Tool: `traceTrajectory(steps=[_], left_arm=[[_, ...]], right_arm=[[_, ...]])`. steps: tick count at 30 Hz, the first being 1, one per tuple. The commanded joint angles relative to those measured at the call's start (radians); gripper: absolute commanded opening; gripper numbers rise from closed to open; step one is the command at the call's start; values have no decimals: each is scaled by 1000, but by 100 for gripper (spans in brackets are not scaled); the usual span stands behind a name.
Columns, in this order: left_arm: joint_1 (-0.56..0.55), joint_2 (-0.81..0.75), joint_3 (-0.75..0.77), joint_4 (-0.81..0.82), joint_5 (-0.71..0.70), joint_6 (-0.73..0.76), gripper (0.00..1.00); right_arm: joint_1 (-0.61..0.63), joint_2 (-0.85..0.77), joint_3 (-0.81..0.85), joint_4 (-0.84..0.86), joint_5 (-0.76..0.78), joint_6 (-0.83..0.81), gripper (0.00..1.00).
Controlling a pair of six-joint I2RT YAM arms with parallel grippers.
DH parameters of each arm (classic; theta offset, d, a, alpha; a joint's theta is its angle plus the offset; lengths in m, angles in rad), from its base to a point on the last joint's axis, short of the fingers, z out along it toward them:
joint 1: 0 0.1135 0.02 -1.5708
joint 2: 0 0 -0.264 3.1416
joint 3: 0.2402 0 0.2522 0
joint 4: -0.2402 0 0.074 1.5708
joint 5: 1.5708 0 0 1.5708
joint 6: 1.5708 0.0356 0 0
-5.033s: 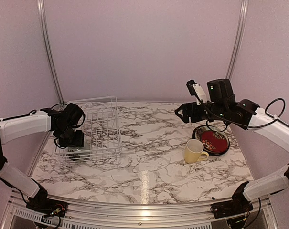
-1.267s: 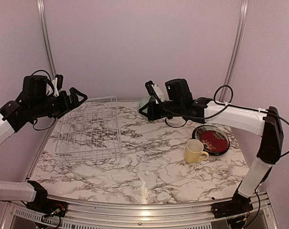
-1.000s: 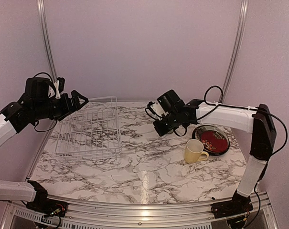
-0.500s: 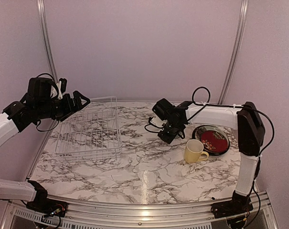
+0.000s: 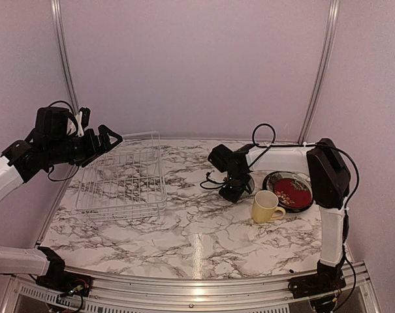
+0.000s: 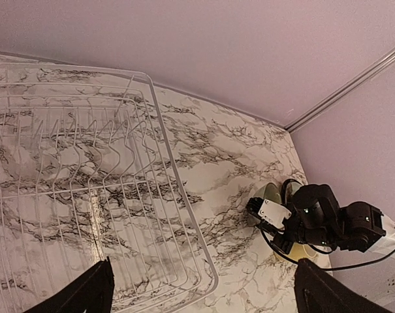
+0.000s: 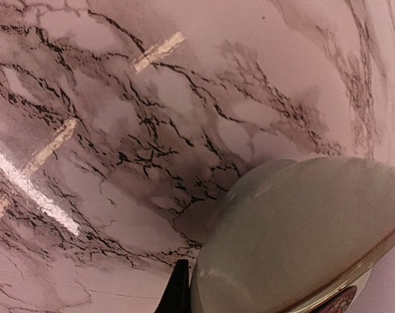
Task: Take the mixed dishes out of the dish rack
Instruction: Place the bowl at the center of the board, then reset both arms
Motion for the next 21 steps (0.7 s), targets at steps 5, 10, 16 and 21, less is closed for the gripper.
traceTrajectory(steps=[5, 10, 16, 21], left_arm=[[-1, -33, -2, -35, -19, 21, 99], [-2, -45, -8, -35, -28, 21, 99], [-1, -51, -6, -34, -47, 23, 99], [-1, -72, 14, -30, -90, 52, 99]], right_arm=[[-8, 4, 48, -13, 36, 11, 24], [-7, -49, 44, 5, 23, 28, 46], [3, -201, 7, 48, -7, 61, 59], [15, -445, -117, 145, -22, 118, 76]])
